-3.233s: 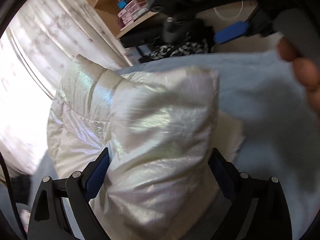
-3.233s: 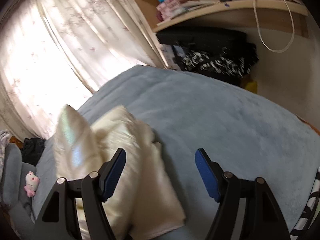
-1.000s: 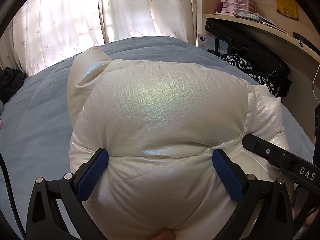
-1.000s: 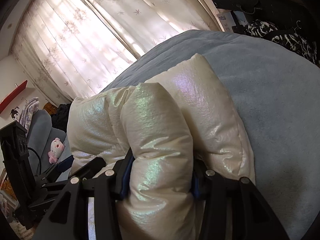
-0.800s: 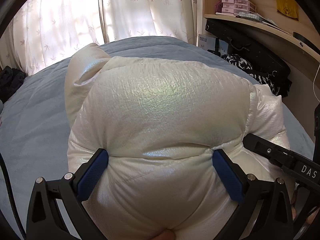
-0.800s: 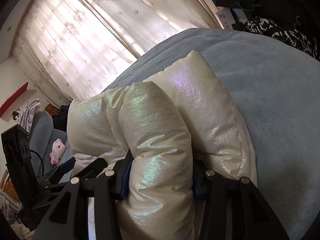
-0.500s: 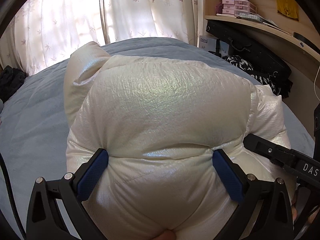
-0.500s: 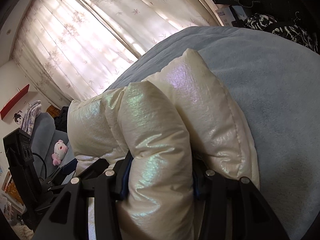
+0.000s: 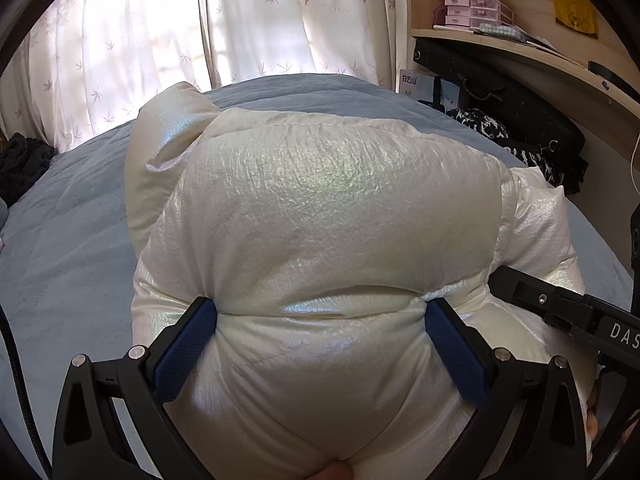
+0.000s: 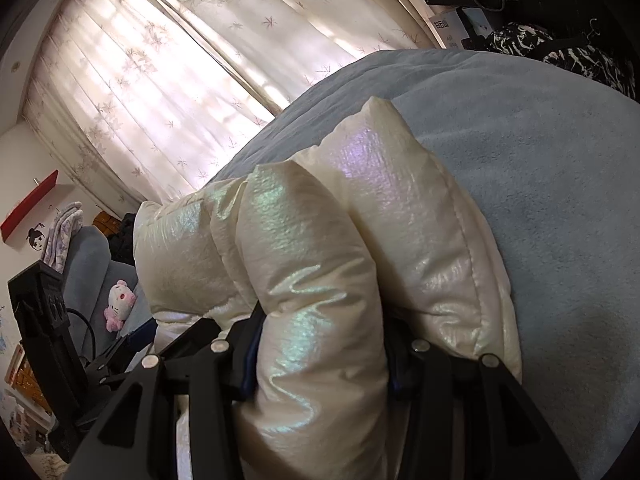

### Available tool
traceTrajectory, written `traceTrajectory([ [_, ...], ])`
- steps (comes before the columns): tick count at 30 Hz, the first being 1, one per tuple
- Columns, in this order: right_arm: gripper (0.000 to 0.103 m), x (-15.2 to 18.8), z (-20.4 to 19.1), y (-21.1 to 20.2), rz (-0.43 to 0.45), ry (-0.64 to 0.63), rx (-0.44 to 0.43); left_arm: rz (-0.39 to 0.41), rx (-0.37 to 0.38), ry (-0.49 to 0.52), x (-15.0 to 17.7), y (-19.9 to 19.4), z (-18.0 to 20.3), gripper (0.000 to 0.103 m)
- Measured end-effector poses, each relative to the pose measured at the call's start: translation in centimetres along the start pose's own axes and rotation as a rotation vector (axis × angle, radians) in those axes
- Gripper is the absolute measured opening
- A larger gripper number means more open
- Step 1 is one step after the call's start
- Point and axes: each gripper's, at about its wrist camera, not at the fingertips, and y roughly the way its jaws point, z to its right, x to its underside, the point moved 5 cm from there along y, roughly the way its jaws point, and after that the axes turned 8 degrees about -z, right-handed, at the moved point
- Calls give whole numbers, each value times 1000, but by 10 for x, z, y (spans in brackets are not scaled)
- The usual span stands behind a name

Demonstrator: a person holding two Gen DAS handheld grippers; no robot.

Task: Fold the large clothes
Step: 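Grasp the folded end with the right tool while the left tool presses the bundle, then open both tools and lift them off the folded jacket, then grasp the jacket bundle end with the right tool while the left tool presses it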

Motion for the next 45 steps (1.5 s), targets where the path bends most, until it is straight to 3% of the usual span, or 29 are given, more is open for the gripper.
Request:
traceTrajectory([
  [5, 45, -4, -5, 2, -53, -7, 65, -50, -34, 25, -6, -2, 2, 102],
  [11, 47, -9, -23, -10, -157, -52, 239, -103, -43, 27, -10, -24, 0, 102],
  [17, 59, -5, -29, -36, -173, -43, 324, -150, -5, -40, 1, -62, -19, 102],
  [21, 67, 3, -33, -54, -184, -71, 386, -169, -18, -36, 15, -86, -31, 102],
  [30, 79, 8, -51, -101, -223, -42, 428, -182, -23, 43, 35, -137, -30, 102],
  [36, 96, 9, -76, -142, -171, -101, 391, -190, 4, 77, 41, -164, -22, 102],
  [45, 103, -4, -110, -188, -77, -193, 271, -225, 87, 5, 39, -164, -33, 102],
])
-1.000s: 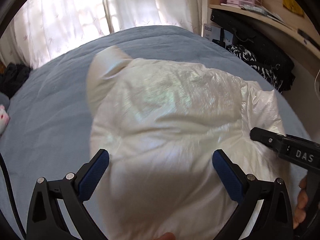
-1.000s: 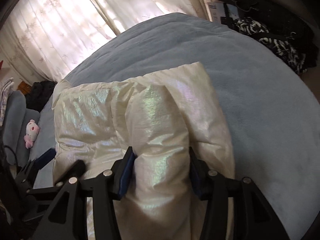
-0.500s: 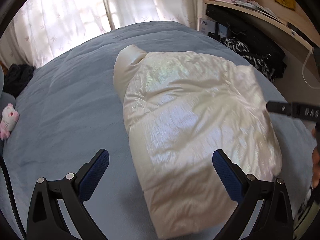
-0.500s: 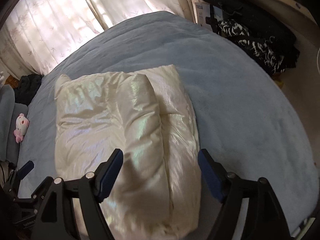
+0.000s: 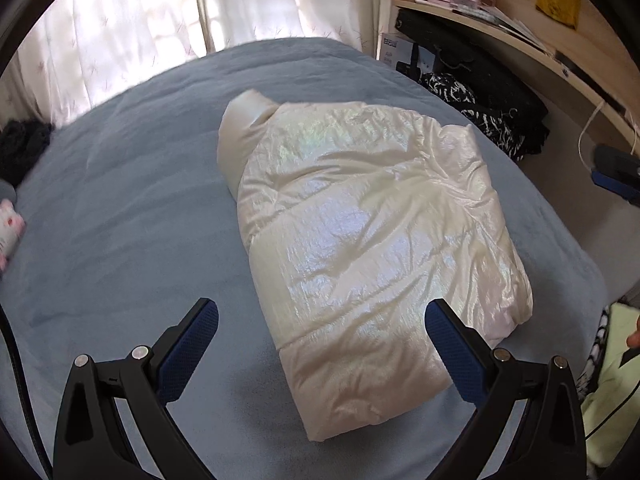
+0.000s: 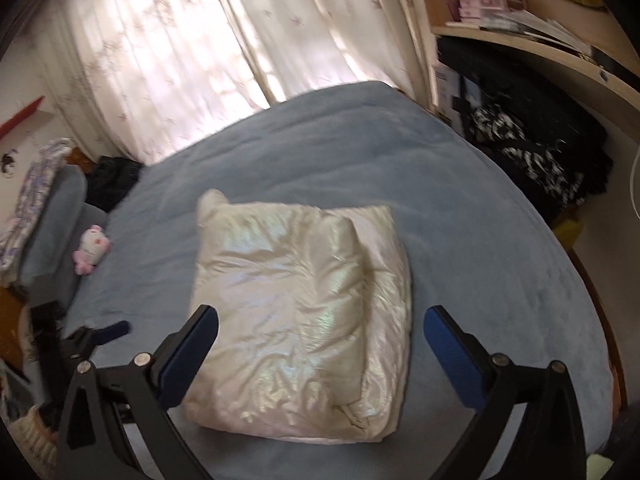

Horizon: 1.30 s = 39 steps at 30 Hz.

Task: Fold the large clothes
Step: 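Grasp the jacket bundle end with the right tool while the left tool presses it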

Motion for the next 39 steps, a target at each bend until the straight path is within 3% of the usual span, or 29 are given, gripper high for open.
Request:
traceTrajectory([
  [4, 103, -3, 6, 1, -12, 5, 7, -47, 78, -89, -2, 20, -17, 102],
  [8, 103, 1, 17, 26, -126, 16, 42, -88, 160, -165, -2, 44, -30, 102],
  [12, 103, 9, 22, 50, -185, 30, -16, -103, 225, -203, -5, 66, -36, 102],
  [19, 103, 9, 23, 94, -257, 68, -57, -133, 275, -237, -11, 101, -42, 102],
  [27, 103, 12, 46, 144, -331, 114, -8, -134, 305, -246, -14, 121, -44, 102],
  [39, 103, 40, 83, 186, -463, 302, -268, -130, 334, -220, -5, 136, -64, 102],
])
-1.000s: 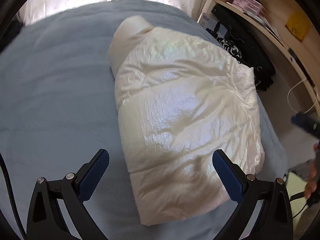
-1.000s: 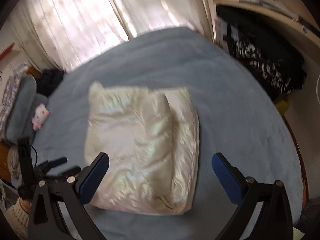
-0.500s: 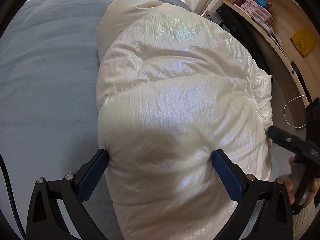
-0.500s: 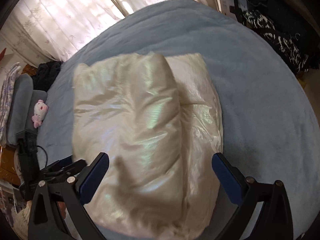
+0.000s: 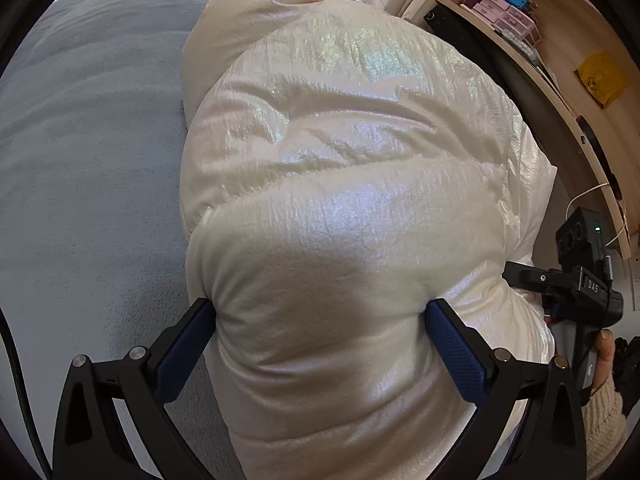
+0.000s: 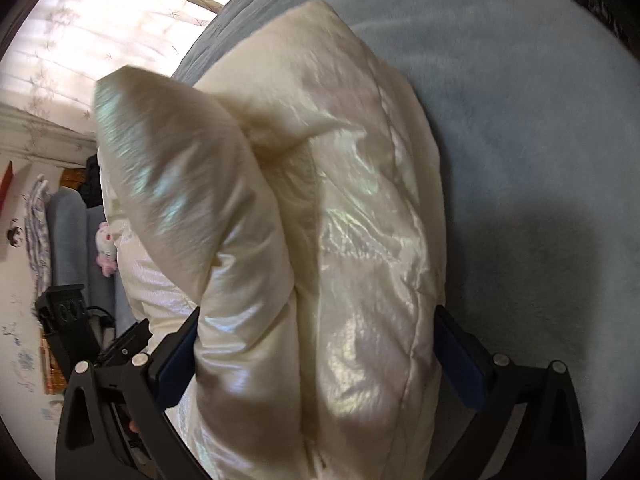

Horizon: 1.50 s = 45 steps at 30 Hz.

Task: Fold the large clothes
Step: 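Grasp the jacket bundle end with the right tool while the left tool presses it, then fold the gripped end over the bundle with the right tool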

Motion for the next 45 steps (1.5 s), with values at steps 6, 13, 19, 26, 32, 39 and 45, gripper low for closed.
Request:
traceTrajectory([
  [6, 103, 0, 10, 13, -33, 17, -118, -43, 80, -22, 2, 4, -18, 102],
  [13, 103, 1, 18, 22, -36, 8, -218, -140, 222, -104, 4, 26, -48, 102],
  [19, 103, -7, 33, 21, -39, -5, -237, -137, 263, -150, 6, 33, -57, 102],
  [26, 101, 3, 16, 19, 10, -29, -243, -76, 224, -168, 18, 34, -58, 102],
  [32, 75, 14, -3, 4, 61, -99, -288, 28, 126, -57, 25, 13, -39, 102],
  [39, 68, 33, -39, -20, 138, -164, -333, 115, 61, 34, 33, -24, -18, 102],
  [45, 68, 41, -112, -30, 183, -288, -329, 194, 66, 16, 33, -80, -47, 102],
])
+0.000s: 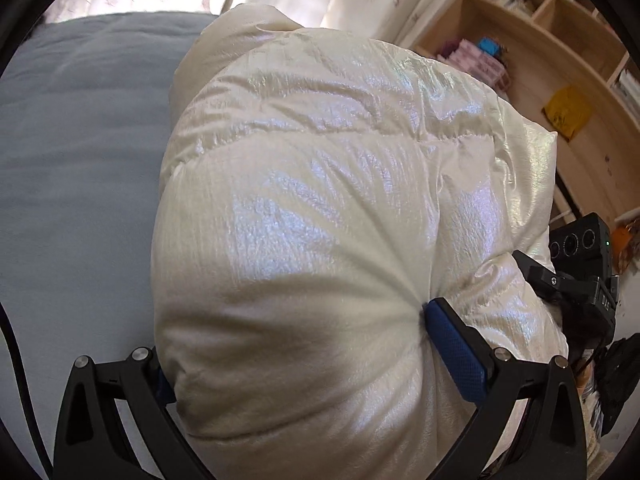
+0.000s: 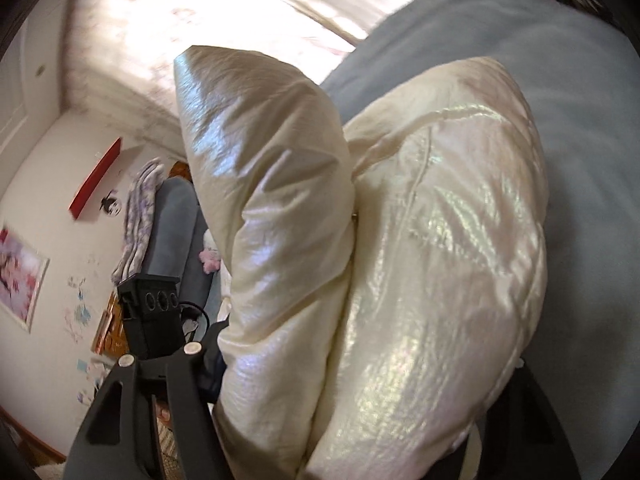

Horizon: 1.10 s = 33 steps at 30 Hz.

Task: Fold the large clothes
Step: 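Fold the gripped end over the bundle with the right tool, then release the jacket and raise both tools away from the bundle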

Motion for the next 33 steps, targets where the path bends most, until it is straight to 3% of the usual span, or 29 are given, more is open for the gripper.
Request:
traceTrajectory([
  [7, 68, -38, -79, 52, -1, -100, -67, 124, -57, 2, -36, -90, -63, 102],
  [11, 68, -75, -122, 107, -10, -146, -119, 187, -101, 0, -70, -133, -127, 102],
  [17, 68, -128, -157, 207, -27, -176, -166, 223, -151, -40, -121, -164, -241, 102],
  [22, 68, -165, -172, 306, -39, -198, -175, 232, -168, -74, -147, -173, -346, 102],
  [27, 68, -187, -157, 381, -28, -183, -141, 205, -173, -123, -167, -140, -425, 101],
  [30, 68, -189, -123, 423, -46, -119, -81, 183, -210, -181, -161, -112, -468, 102],
  [33, 82, -178, -95, 441, -55, -66, -62, 224, -167, -218, -147, -104, -488, 102],
])
